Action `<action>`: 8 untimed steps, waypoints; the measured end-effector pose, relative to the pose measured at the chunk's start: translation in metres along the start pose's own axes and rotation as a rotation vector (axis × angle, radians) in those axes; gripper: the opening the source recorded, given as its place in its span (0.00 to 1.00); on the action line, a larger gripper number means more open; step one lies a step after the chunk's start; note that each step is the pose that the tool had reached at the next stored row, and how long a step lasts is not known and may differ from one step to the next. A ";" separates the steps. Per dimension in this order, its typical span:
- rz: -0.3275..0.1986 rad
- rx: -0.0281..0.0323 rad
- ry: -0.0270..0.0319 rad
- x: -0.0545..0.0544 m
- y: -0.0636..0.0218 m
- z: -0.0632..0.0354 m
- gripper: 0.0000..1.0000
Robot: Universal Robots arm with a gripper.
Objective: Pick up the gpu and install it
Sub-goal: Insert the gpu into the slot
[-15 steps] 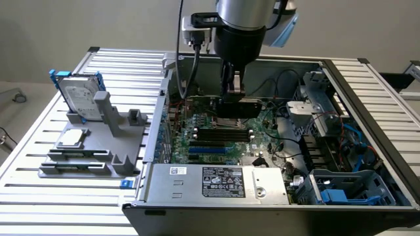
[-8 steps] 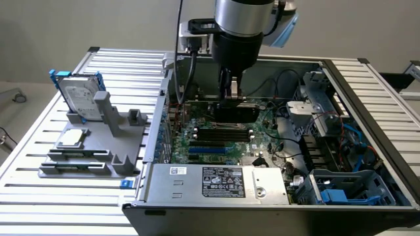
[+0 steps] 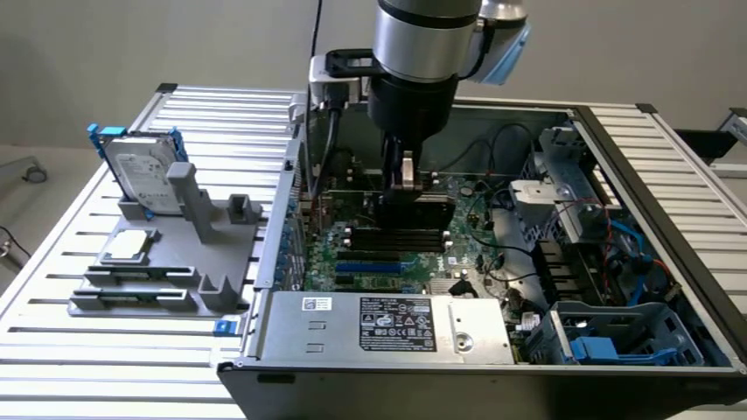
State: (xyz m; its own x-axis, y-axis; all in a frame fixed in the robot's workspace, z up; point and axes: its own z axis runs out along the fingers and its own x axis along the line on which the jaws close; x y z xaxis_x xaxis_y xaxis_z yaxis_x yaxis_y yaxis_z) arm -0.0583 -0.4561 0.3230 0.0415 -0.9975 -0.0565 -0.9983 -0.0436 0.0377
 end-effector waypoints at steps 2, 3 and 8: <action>0.000 0.0000 0.0002 0.002 0.0015 0.0031 0.27; 0.000 0.0000 0.0004 0.003 0.0023 0.0047 0.27; 0.000 -0.0009 0.0023 0.004 0.0041 0.0089 0.27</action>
State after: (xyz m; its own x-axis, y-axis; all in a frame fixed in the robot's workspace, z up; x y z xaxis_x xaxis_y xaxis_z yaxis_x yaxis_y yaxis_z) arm -0.0626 -0.4600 0.3140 0.0415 -0.9977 -0.0542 -0.9983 -0.0436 0.0386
